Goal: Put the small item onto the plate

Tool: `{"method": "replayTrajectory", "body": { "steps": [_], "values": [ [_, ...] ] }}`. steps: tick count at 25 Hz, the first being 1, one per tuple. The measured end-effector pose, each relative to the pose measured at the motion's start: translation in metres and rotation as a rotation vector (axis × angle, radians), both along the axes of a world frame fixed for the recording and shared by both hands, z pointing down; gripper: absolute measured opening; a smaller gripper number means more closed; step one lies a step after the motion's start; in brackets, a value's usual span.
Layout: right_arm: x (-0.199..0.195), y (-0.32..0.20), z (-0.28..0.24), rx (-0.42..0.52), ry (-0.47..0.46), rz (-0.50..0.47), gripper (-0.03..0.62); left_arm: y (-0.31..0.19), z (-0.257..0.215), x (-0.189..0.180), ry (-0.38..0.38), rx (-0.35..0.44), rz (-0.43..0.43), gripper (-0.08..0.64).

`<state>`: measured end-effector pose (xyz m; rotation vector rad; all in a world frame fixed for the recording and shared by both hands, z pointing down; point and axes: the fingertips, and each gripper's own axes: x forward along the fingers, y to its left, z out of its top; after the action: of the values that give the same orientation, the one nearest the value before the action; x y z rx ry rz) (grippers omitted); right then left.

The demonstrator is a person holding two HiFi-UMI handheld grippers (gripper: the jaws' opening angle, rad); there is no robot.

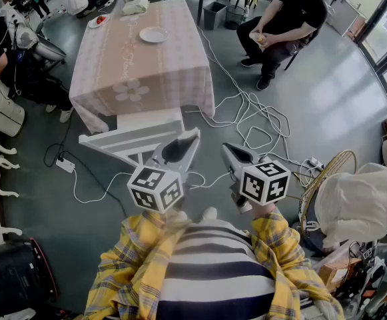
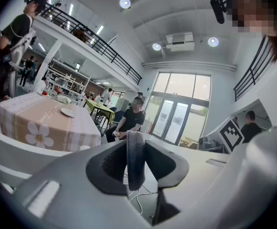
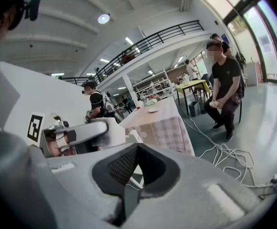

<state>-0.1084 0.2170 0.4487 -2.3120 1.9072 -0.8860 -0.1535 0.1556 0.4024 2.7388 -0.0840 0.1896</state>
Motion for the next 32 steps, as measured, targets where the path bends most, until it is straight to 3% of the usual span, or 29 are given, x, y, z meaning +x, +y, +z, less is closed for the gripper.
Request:
{"method": "replayTrajectory", "body": {
  "steps": [5,17,25,32],
  "values": [
    [0.0,-0.004,-0.002,-0.032,0.122,-0.018,-0.005,0.004,0.007,0.008,-0.011,-0.053,0.011,0.094],
    [0.002,0.0,-0.001,-0.017,0.109,-0.034,-0.005,0.005,0.01,0.017,-0.007,-0.068,-0.034,0.094],
    [0.013,0.015,-0.008,0.04,0.066,-0.049,-0.003,0.018,0.01,0.041,-0.002,-0.077,-0.061,0.094],
    [0.024,0.026,0.004,0.022,0.041,-0.077,-0.003,0.03,0.015,0.053,-0.007,-0.074,-0.073,0.094]
  ]
}}
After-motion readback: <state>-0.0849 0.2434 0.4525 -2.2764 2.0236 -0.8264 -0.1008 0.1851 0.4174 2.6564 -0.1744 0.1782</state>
